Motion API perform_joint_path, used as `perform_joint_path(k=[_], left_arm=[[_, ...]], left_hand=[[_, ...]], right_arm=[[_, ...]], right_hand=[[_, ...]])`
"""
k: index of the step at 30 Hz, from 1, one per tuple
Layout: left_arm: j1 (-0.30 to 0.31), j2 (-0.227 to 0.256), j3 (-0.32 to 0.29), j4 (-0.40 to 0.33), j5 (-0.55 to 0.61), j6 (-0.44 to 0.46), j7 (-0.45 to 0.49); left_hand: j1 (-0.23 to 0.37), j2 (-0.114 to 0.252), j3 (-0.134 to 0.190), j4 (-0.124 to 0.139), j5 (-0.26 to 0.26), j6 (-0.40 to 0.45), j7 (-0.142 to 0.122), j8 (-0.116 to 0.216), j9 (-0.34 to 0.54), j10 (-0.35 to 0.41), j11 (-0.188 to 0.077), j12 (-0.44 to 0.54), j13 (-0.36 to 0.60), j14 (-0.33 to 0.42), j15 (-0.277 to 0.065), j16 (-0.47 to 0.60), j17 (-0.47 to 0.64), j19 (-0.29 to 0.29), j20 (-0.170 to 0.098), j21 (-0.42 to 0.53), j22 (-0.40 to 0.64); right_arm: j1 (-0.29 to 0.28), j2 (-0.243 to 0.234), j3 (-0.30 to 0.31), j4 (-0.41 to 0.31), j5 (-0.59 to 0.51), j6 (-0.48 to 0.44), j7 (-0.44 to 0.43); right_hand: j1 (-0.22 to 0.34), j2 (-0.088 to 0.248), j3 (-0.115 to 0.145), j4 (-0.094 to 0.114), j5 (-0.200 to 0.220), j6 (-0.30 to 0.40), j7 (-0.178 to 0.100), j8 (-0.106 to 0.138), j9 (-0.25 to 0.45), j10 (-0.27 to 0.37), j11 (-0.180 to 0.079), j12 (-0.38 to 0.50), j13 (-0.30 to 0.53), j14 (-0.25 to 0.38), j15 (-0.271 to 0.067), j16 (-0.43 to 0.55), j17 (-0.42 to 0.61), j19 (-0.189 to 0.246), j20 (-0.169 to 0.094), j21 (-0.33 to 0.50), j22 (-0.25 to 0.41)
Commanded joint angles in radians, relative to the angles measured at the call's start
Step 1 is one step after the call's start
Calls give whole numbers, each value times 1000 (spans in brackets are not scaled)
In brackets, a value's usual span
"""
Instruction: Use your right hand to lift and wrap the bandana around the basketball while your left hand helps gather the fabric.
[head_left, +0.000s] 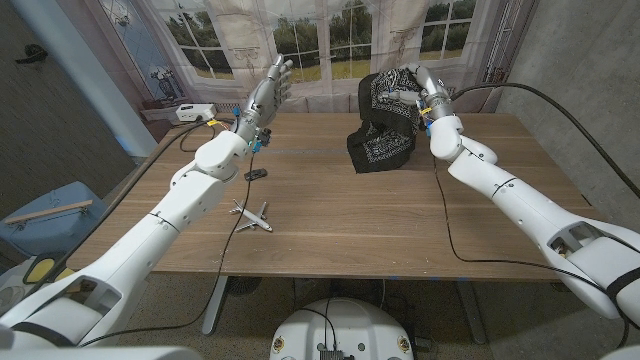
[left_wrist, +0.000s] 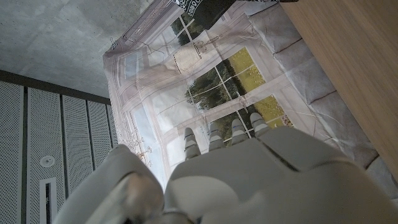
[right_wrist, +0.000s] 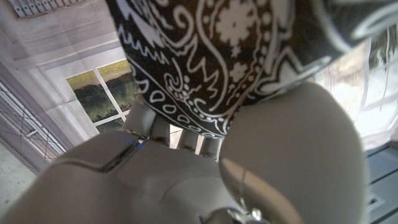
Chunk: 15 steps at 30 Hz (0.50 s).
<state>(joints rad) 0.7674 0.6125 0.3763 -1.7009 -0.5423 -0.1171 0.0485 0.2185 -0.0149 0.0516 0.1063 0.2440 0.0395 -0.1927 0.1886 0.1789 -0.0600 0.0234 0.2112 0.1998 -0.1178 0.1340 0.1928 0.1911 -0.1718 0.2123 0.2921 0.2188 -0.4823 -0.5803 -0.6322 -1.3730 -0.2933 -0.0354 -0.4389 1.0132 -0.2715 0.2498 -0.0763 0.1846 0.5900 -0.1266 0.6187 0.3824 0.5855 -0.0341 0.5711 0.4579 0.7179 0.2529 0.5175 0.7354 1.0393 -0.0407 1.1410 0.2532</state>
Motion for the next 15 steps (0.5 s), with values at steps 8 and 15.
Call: perform_joint_path(k=[8,15], left_arm=[[-34,-25,19,41,-3,-2,-15],[-39,-30,22,48,-7,-5,-21]], left_hand=[[-4,10,-6,4,8,9,0,5,1,-10,1,7,3,1,-2,4,-1,-26,1,-2,1],[-5,10,-7,4,8,10,0,5,1,-11,1,7,3,-1,-3,3,0,-27,1,-3,1]], right_arm=[[83,-63,-227,8,-408,-191,75],[113,-58,-286,34,-526,-184,69]], right_hand=[[452,425,85,-78,-1,41,13,12,-2,8,-15,1,6,323,-475,-12,5,3,-182,21,0],[472,423,91,-85,-2,67,21,20,-7,10,-24,2,9,330,-474,-18,13,-10,-183,34,-3]])
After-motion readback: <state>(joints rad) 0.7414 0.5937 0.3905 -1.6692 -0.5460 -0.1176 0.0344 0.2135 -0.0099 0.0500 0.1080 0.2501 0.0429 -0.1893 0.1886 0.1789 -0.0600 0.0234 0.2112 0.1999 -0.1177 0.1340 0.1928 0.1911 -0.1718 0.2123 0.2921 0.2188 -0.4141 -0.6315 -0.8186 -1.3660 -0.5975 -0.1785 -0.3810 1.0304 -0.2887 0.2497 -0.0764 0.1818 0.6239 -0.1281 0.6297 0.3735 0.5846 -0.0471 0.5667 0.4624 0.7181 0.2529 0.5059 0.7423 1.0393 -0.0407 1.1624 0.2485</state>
